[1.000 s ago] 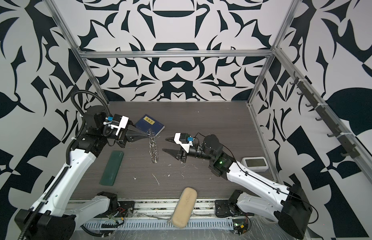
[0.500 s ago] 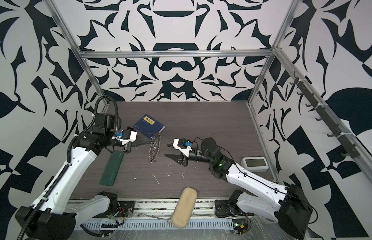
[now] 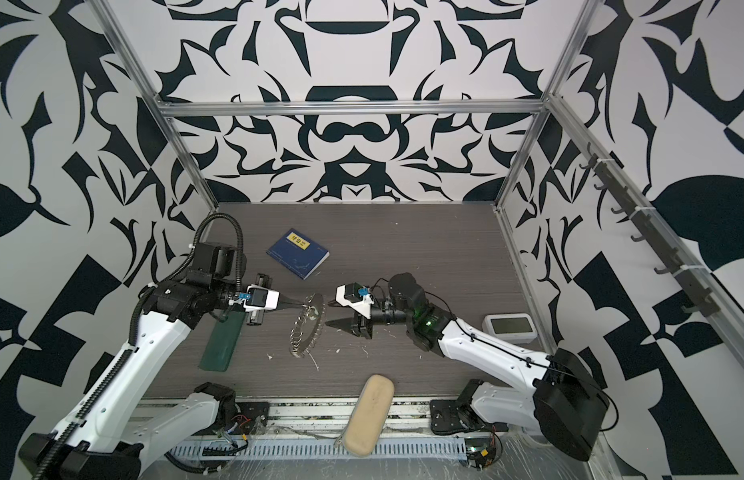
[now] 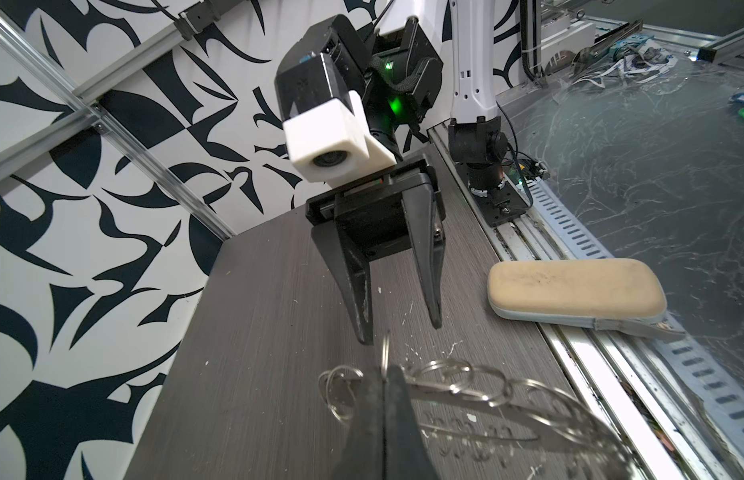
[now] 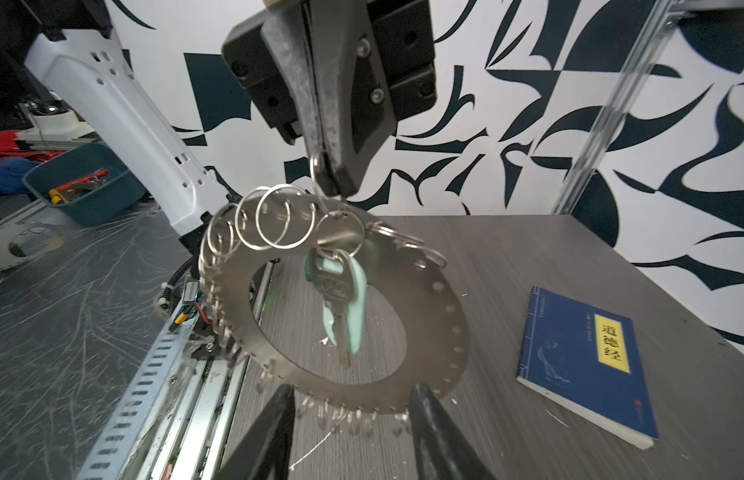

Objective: Remove the keys from the keyring

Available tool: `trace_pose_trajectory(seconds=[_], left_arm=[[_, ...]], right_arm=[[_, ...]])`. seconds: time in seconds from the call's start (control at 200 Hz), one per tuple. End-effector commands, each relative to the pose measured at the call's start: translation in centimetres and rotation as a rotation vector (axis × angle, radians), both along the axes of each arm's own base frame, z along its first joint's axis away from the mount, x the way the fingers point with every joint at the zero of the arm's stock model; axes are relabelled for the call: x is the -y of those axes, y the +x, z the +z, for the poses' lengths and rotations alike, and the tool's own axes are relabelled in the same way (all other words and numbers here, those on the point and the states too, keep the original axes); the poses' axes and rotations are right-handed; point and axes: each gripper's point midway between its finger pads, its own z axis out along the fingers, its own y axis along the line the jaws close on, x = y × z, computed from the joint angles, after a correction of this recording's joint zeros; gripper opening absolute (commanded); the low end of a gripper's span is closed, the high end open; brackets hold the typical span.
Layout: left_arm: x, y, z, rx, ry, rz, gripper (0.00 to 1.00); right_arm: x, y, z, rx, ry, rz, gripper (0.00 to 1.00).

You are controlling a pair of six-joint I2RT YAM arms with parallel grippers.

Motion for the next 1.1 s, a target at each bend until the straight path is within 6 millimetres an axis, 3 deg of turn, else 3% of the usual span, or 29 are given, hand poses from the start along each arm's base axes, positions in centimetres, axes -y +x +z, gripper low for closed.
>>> trace_pose_trajectory(seconds=[0.0, 0.385, 0.65, 1.095], left_arm=[[-0.1, -1.1, -0.1, -0.021, -0.006, -0.029, 0.00], [0.1, -1.9, -0.7, -0.044, 0.010, -0.053, 0.00], [0.2, -1.9, -0.6, -0.043, 0.009, -0.054, 0.00], [0.1, -1.9, -0.4, -0.036, 0.009, -0.052, 0.00]], right_arm=[[-0.7, -0.7, 3.1, 0.022, 0.064, 0.084, 0.49], [-2.4, -0.4, 4.2, 0.033, 0.059, 0.179, 0.48], [-2.6, -1.3, 4.5, -0.006, 0.058, 0.261, 0.29], [-2.4, -1.8, 3.8, -0.025, 0.025, 0.282, 0.27]])
